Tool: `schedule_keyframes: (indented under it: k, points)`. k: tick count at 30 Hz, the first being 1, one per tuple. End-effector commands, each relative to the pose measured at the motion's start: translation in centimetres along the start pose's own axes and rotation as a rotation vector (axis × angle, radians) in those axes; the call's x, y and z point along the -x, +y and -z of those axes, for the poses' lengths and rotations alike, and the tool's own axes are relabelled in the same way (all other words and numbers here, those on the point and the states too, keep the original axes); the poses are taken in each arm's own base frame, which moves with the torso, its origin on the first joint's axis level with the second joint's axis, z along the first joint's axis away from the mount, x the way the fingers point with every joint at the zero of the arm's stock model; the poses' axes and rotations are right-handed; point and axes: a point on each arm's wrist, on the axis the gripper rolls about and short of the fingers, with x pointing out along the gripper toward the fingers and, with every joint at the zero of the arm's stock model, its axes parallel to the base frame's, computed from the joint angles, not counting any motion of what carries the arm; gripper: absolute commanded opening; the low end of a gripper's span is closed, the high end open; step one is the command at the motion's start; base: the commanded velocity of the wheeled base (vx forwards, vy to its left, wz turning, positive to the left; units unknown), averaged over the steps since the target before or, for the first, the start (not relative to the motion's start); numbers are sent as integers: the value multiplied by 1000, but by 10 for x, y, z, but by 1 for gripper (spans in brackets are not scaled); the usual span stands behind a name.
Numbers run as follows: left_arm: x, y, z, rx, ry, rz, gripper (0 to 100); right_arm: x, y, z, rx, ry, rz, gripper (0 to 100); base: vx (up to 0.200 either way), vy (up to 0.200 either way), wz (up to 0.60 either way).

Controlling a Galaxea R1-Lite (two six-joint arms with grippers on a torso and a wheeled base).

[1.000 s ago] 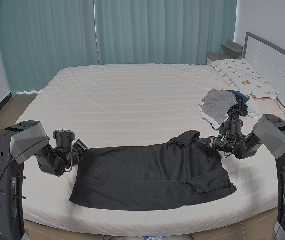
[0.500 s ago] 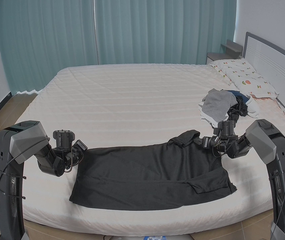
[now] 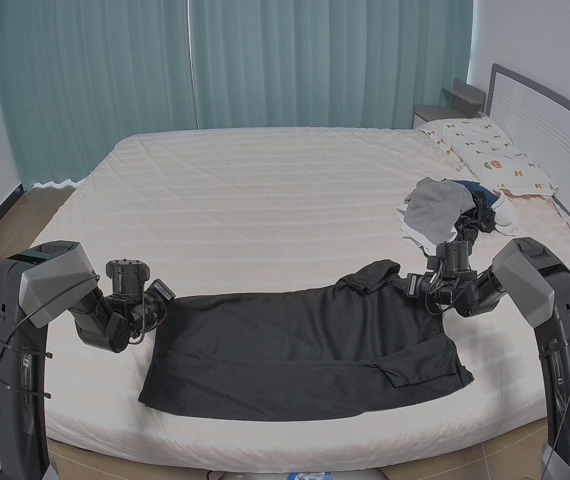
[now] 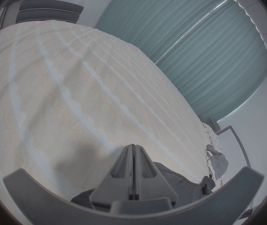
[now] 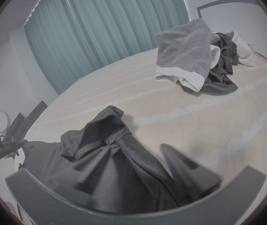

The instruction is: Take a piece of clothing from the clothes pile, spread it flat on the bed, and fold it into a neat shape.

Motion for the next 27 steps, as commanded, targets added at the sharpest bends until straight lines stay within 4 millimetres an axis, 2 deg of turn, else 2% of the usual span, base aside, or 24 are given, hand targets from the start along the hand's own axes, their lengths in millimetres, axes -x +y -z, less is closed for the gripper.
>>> schedule_keyframes:
  k: [1,5,13,17,22,26,27]
  points:
    - [0,0,-1,1,-2,0,0,1,0,-1,-1,0,-1,0,0,0,0]
    - [0,-1,0,0,-2,2,0,5,-2,-8,-10,-21,2,0,0,0,0]
    - [1,-2,-3,-8,-10,5,0,30,-11,-34,-144,-58,-19,0,0,0,0]
    - [2,-1,-10,-2,-29,5,0,40,-16,-36,-199,-43,-30,0,0,0,0]
    - [1,-1,-14,0,-41,6,0,43,-19,-38,-248,-47,-30,0,0,0,0]
    - [2,0,-15,2,-46,6,0,49,-19,-49,-304,-83,-43,0,0,0,0]
    - [3,-1,-16,3,-49,7,0,49,-20,-45,-308,-70,-43,0,0,0,0]
